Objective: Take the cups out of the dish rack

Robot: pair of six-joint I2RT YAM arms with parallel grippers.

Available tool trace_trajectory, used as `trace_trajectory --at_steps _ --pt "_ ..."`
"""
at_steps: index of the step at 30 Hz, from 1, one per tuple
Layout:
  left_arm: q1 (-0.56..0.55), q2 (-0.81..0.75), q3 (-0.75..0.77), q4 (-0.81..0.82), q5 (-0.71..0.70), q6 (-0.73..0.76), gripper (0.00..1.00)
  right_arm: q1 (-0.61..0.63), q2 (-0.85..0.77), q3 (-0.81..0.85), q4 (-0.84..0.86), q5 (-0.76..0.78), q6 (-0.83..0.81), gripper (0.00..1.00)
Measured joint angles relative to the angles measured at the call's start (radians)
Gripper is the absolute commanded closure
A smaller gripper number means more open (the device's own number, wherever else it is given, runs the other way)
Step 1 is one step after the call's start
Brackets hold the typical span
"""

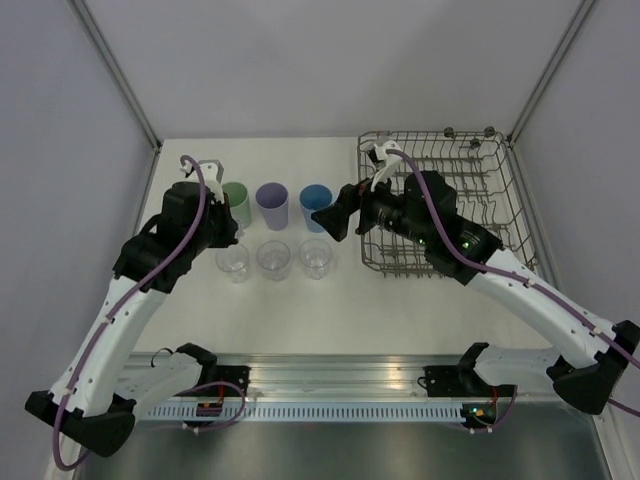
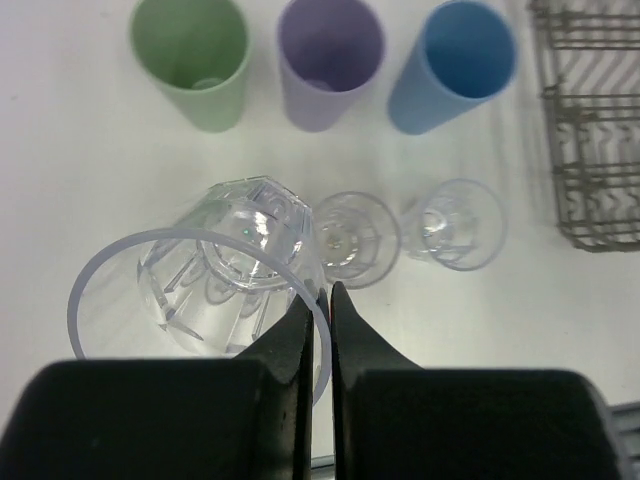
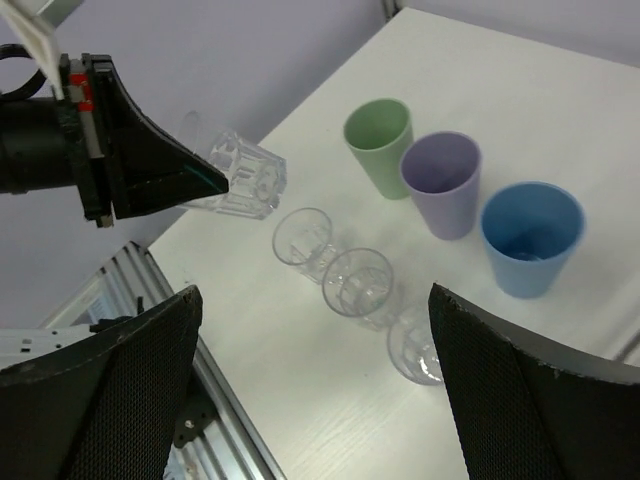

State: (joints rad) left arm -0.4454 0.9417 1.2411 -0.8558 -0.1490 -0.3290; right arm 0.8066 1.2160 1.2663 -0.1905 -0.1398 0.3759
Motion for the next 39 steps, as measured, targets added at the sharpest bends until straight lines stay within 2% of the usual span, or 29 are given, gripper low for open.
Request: trace_trajectory --at_steps 10,17,27,33,39 --pt "0.212 0.169 0.002 -0.050 -0.059 0.033 0.98 0.000 -0.219 -0.046 -0.192 0.137 -0.094 0.02" --pt "0.315 0.331 0.003 -0.061 -0.050 0.042 0.98 0.000 -0.346 -0.088 -0.300 0.137 -0.112 0.02" --pt "0.446 0.447 0.003 -0.065 0.025 0.054 0.98 0.000 -0.566 -0.101 -0.389 0.085 -0.116 0.02" --pt "0.510 0.535 0.002 -0.050 0.031 0.058 0.98 0.000 -0.598 -0.103 -0.410 0.074 -0.140 0.02" --pt "0.529 0.565 -0.027 -0.008 0.025 0.057 0.98 0.000 -0.616 -0.122 -0.417 0.068 -0.165 0.02"
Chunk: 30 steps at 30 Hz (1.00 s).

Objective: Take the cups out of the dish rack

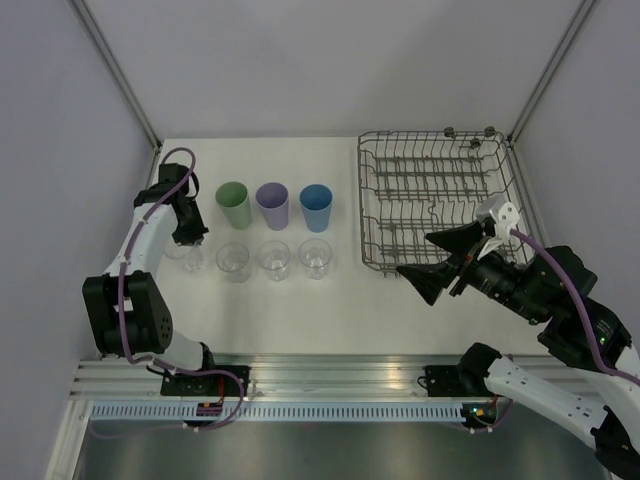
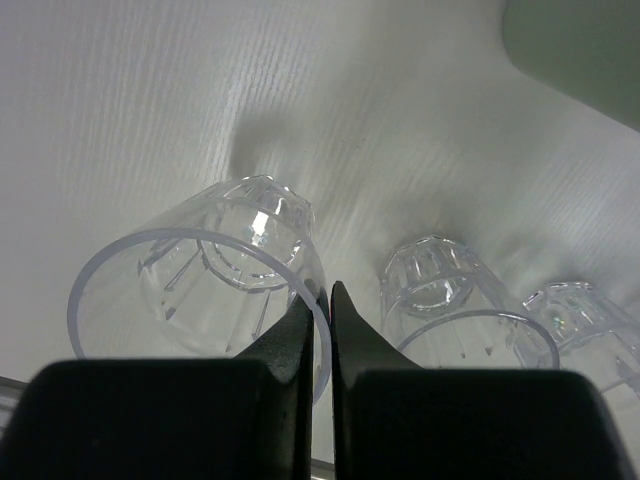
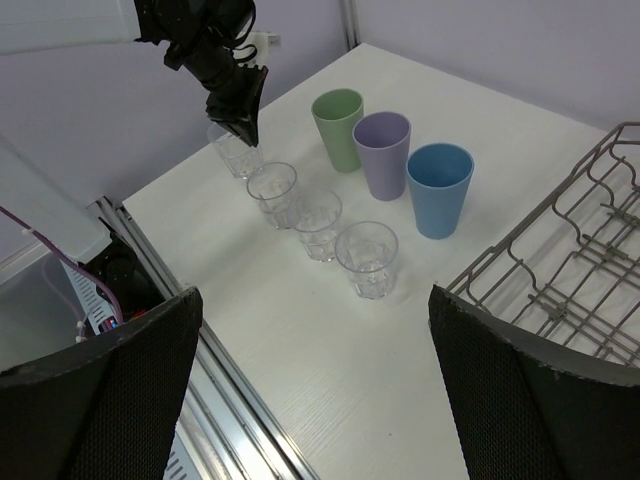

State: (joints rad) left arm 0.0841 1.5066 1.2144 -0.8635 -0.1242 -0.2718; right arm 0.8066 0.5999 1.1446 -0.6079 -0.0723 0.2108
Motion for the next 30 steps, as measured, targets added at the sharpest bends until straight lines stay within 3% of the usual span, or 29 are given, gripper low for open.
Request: trace_trajectory --at_steps 8,30 --pt "0.006 0.025 -0.120 0.077 -0.005 0.000 0.98 0.000 -0.038 -0.010 -0.001 0.002 -0.024 0.02" --pt "0.009 0.025 -0.168 0.163 0.023 0.000 0.98 0.000 -0.029 -0.011 -0.006 0.006 -0.042 0.02"
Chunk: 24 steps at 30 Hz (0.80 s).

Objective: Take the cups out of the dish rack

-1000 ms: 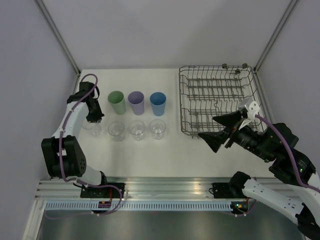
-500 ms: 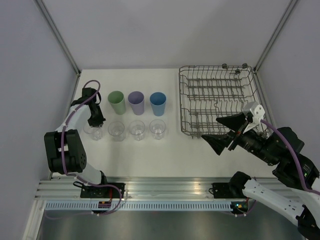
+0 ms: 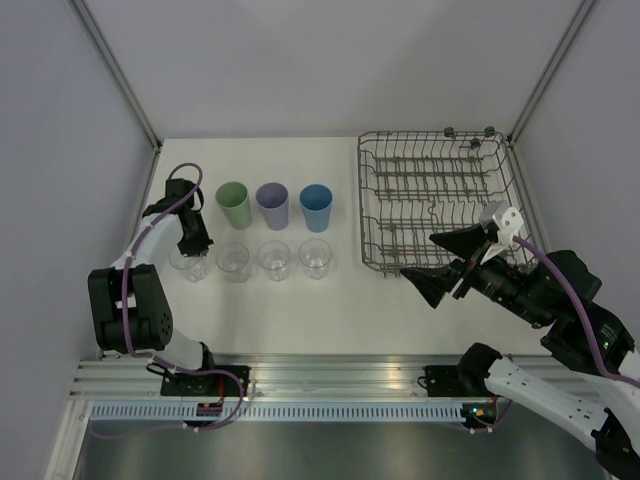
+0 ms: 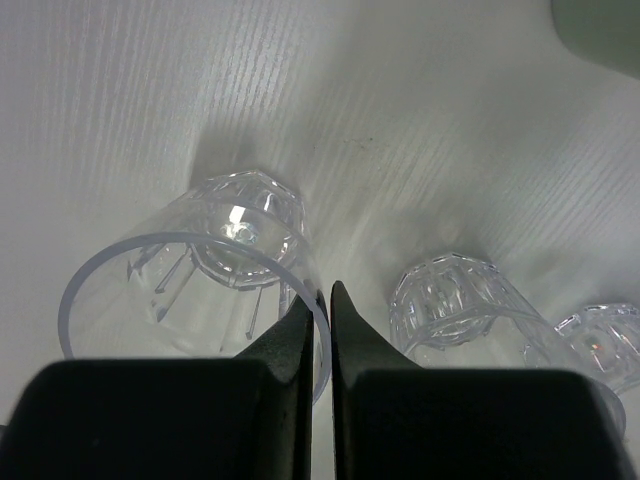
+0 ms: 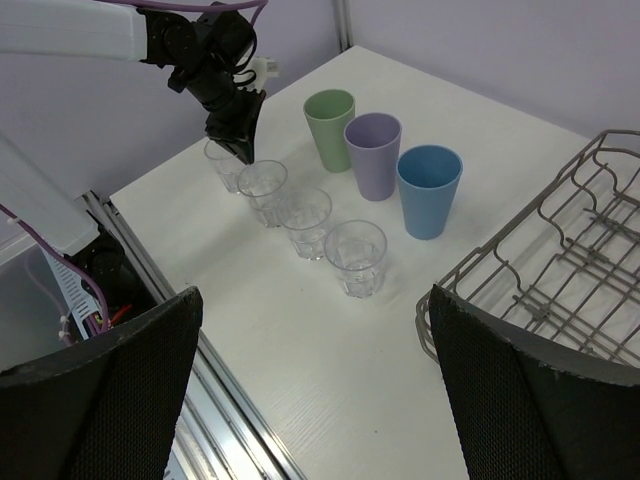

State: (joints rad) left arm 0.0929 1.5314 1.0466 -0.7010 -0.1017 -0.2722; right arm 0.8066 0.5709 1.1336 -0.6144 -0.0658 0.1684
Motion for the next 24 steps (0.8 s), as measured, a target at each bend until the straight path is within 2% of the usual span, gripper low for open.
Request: trace_trajectory --at_steps 14,24 --pt "-0.029 -0.021 -0.021 -0.005 0.008 0.000 0.98 0.000 0.005 0.000 0.000 0.005 -0.009 0.02" --pt "-0.035 -0.042 -0.036 -0.032 0.008 0.000 0.75 0.000 0.010 0.000 -0.002 0.020 -0.013 0.02"
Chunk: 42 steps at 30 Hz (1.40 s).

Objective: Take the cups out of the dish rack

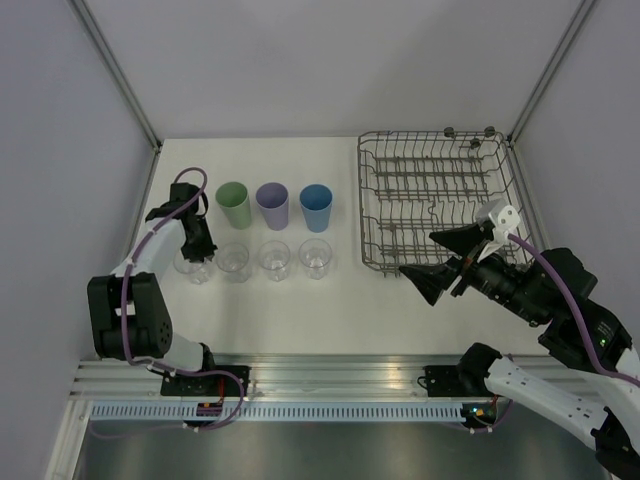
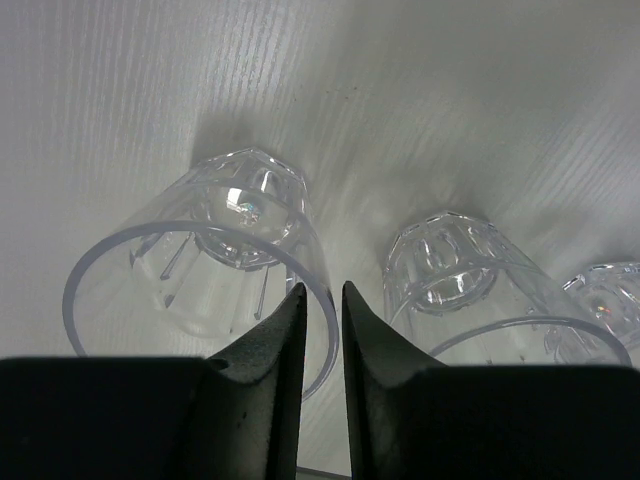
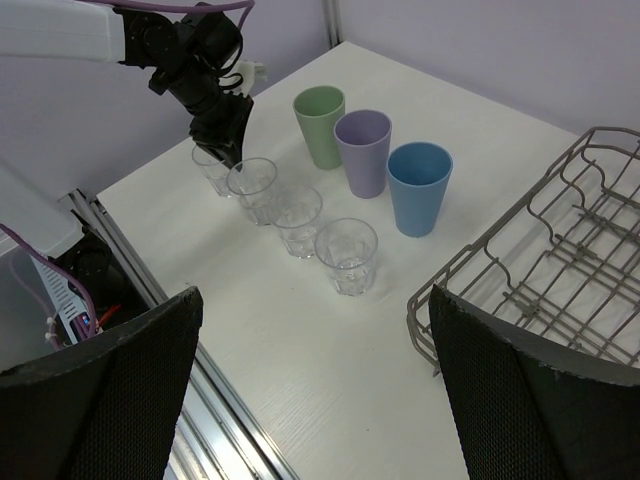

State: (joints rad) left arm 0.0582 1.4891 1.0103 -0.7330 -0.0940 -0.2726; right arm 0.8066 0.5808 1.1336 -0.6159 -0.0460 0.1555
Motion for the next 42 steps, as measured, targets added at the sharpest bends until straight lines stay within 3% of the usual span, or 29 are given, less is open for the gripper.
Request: trace_trajectory --at_steps 5,10,13,15,16,22,29,34,42 --pt "0.000 -0.038 -0.002 -0.016 -0.010 -0.002 0.60 0.000 0.013 0.000 -0.002 0.001 -0.003 0.02" --pt "0.000 -0.085 -0.001 -0.026 -0.027 -0.002 0.53 0.000 0.018 0.000 -0.009 0.004 -0.003 0.02" --pt "0.000 -0.128 0.000 -0.034 -0.027 -0.002 0.41 0.000 0.021 0.000 -0.014 0.029 -0.003 0.02" --pt "0.000 -0.175 0.000 -0.039 -0.027 -0.001 0.09 0.000 0.026 0.000 -0.021 0.077 -0.003 0.02" --pt "0.000 -0.208 0.000 -0.041 -0.026 0.000 0.01 0.000 0.030 0.000 -0.028 0.113 -0.002 0.02" --pt "-0.018 -0.441 0.016 -0.050 -0.011 -0.009 0.00 0.000 0.060 -0.002 -0.082 0.389 0.018 0.02" --pt "-0.096 -0.645 0.156 -0.125 -0.072 0.007 0.00 0.000 0.082 -0.002 -0.177 0.676 0.036 0.02" --pt "-0.167 -0.805 0.187 -0.165 -0.124 0.032 0.00 0.000 0.051 -0.002 -0.230 0.793 0.035 0.02" --pt "-0.212 -1.075 0.112 -0.214 -0.142 0.060 0.00 0.000 -0.102 -0.002 -0.276 0.839 0.032 0.02"
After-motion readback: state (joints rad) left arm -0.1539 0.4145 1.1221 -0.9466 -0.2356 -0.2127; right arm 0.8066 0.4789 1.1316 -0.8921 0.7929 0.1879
